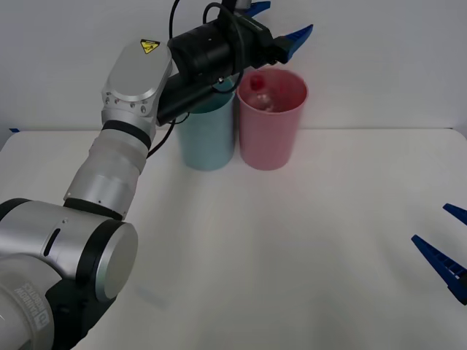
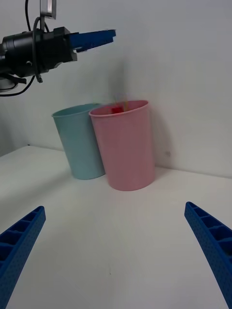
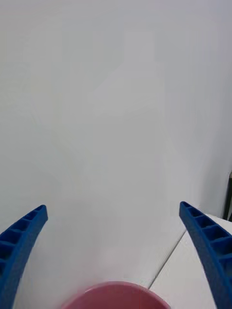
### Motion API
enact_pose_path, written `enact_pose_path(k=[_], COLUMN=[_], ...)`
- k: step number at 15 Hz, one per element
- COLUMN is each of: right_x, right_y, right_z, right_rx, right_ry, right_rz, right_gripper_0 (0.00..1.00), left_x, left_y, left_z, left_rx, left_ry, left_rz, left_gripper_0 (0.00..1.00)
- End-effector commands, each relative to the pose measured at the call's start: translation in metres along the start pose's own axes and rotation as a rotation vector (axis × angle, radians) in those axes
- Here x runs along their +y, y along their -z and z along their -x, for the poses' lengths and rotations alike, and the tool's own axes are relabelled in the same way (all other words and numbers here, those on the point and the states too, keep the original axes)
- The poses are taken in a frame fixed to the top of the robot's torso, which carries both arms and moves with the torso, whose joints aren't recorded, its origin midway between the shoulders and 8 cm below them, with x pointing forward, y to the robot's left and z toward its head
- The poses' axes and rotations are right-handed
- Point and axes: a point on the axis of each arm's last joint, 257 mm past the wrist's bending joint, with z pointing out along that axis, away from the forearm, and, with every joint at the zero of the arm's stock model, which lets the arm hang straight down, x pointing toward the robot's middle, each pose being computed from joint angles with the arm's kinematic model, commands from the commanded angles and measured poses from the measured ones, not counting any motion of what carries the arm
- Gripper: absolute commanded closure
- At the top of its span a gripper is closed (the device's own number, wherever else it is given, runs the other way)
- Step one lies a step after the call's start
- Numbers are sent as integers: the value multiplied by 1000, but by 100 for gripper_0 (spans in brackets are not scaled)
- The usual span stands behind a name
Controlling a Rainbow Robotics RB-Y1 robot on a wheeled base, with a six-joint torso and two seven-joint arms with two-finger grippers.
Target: Grasp the object on the table and drop it into the matching bin: aluminum can to the light blue bin, PET bottle to the pink bin.
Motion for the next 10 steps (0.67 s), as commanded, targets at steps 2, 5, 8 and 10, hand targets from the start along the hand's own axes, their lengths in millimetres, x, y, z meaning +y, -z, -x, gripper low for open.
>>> enact_pose_path(k=[2,5,8,10], right_x=[0,0,0,0], right_y=[0,0,0,0], right_z=[0,0,0,0], right_rx=[0,0,0,0], right_ry=[0,0,0,0], right_rz=[0,0,0,0], right_gripper_0=[0,0,0,0], left_x=[5,17,26,35], left_y=[4,17,34,53], left_z=[0,-1,-3,-4], left_rx=[-10,-25,-36,-51], left_ry=[20,48,64,66], left_rz=[6,10,-3,2], left_gripper_0=[0,0,0,0])
